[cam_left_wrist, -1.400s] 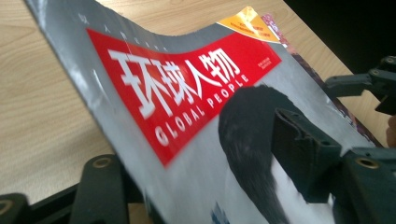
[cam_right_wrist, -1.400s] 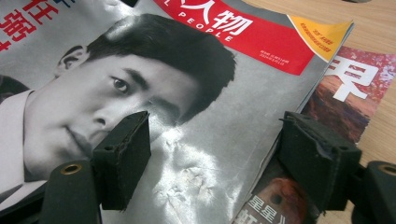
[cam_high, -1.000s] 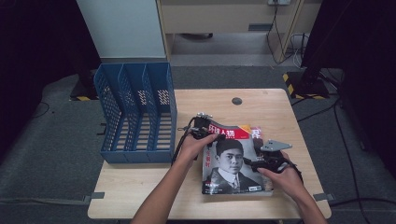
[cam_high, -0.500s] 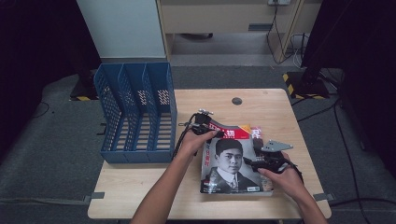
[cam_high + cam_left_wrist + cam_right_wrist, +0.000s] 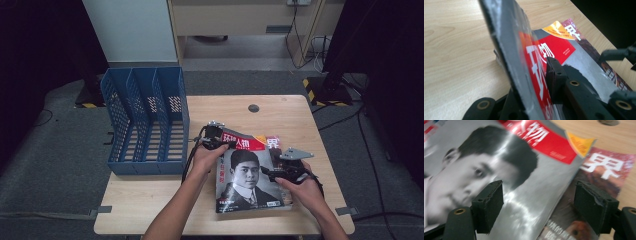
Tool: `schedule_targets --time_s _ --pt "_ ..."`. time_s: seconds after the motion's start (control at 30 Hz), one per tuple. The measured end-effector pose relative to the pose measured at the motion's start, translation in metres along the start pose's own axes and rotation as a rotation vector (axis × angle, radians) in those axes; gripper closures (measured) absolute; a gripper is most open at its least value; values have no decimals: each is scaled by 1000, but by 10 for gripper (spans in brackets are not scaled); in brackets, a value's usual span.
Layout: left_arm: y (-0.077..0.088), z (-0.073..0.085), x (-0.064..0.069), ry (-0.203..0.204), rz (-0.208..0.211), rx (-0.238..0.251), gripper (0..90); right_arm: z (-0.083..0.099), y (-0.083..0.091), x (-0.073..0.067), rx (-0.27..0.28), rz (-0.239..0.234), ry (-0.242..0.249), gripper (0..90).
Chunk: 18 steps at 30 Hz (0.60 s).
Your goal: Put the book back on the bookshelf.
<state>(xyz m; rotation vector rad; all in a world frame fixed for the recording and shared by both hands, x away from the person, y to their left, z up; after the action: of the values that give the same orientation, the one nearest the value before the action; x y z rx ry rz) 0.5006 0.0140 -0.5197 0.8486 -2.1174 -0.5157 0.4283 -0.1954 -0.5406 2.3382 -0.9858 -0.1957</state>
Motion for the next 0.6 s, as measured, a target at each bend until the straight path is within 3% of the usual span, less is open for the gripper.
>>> schedule_targets --time_s 0.13,0.2,0.23,0.33,0.43,0.6 --pt "5 7 2 -26 -1 -20 770 -5 -9 -4 -38 -4 10 229" --pt "6 9 3 -24 5 -25 766 -5 -12 -4 -45 -2 -1 225" --pt "7 10 3 -28 9 -31 763 -4 -19 -2 -52 7 -30 224" --pt "10 13 4 -37 21 -61 744 -6 -21 -1 -65 3 -26 236" --pt "9 12 4 -51 38 -81 693 -7 -21 -2 -57 -2 -7 264" --pt "5 8 6 -37 64 -96 617 -5 -21 -1 -35 -14 4 275"
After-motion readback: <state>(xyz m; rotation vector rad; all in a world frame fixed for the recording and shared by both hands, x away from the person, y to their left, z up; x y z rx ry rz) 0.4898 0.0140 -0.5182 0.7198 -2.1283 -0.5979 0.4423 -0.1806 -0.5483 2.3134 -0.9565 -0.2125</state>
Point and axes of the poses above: each handheld gripper's, and its own axes: y roughly backward along the jaws, z roughly out of its underside, x roughly to its right, the point moved 6 cm from there along -y, roughly forward along the jaws, and after that the axes turned 10 degrees about y, right-handed, at the moved point
